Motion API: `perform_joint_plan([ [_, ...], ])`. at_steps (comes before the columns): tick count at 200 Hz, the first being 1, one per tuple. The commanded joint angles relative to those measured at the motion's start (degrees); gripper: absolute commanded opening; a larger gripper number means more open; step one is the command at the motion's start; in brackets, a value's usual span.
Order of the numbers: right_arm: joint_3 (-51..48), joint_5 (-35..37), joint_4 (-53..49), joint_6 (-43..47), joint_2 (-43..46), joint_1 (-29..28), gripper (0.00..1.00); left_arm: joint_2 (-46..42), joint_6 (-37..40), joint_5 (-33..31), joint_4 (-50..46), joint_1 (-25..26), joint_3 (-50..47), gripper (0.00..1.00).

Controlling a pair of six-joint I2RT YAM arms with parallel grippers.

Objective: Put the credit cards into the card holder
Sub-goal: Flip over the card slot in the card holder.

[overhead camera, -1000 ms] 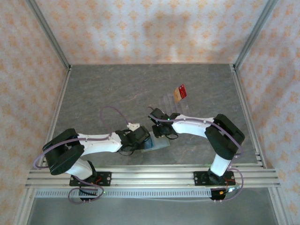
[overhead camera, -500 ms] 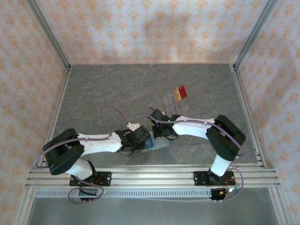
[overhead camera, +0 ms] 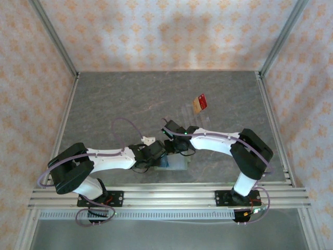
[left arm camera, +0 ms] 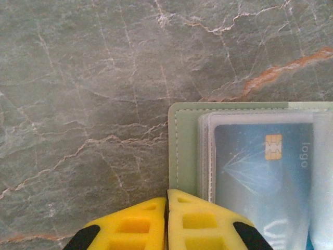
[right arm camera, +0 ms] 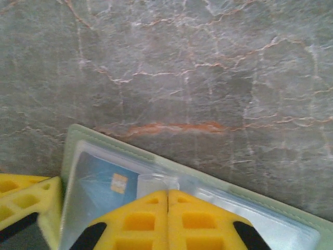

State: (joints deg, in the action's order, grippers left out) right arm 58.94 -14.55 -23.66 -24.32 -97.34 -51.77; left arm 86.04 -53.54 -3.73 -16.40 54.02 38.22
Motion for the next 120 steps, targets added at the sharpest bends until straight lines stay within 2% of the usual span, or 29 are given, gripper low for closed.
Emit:
perform_joint_plan([
  [1, 0.55, -4.34, 2.66, -3.14, -0.9, -0.52, 0.13, 4.22, -0.01, 1.36, -1.15, 0.29, -1.74, 0.08],
  [27, -0.49, -6.49, 5.55, -6.26, -1.2, -0.53, 0.23, 4.03, -0.26, 1.11, -1.35, 0.29, -1.72, 0.08],
  [62, -1.62, -7.06, 7.89, -9.36, -0.34, -0.5, 0.29, 3.2, -0.43, 0.91, -1.59, 0.36, -1.92, 0.08],
  [120, -3.03, -8.03, 10.58, -12.05, -0.87, -0.53, 0.31, -2.48, -1.37, -0.25, -3.86, 0.43, -3.19, 0.09],
])
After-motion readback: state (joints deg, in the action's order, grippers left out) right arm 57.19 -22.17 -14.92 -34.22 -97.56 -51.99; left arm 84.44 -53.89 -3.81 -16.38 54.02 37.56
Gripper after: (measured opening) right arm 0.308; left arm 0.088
